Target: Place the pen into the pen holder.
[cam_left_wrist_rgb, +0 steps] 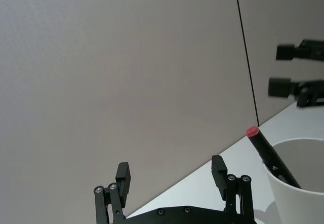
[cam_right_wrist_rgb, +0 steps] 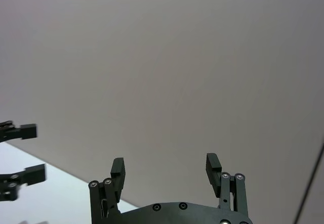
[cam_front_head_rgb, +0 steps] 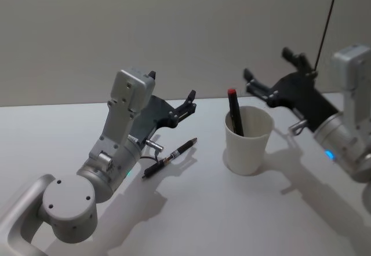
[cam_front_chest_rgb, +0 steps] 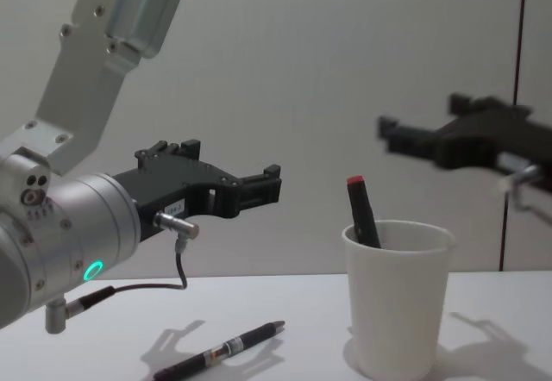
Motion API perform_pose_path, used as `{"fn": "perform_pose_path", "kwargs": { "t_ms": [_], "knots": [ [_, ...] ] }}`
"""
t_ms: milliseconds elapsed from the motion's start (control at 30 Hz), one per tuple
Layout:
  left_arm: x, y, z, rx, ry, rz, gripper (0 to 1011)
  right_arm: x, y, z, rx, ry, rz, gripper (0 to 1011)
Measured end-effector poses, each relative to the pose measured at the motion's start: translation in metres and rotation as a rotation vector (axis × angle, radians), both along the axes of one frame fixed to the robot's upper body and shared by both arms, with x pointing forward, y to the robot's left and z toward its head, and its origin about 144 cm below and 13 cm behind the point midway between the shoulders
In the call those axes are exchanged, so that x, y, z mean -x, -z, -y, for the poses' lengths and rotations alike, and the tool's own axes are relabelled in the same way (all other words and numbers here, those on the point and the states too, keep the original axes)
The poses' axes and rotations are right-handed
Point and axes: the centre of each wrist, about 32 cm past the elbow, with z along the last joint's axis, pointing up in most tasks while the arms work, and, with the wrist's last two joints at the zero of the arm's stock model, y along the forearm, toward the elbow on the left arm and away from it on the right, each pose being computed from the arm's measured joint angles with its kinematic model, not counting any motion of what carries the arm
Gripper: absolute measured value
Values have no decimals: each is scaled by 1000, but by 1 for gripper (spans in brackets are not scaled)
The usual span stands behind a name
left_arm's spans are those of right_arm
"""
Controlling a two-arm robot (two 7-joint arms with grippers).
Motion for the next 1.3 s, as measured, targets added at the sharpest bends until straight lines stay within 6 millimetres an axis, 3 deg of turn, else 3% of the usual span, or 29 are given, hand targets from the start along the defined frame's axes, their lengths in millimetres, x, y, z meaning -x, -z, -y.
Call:
{"fn": "perform_pose_path", "kwargs": {
  "t_ms": [567,867,1300],
  "knots": [
    [0,0,0,0,0,0,1001,6,-20,74,77,196,61,1001],
    [0,0,0,0,0,0,1001,13,-14,67,55,188,31,1001],
    [0,0,0,0,0,0,1001,50,14,35,-60,164,-136,1001]
  ]
}}
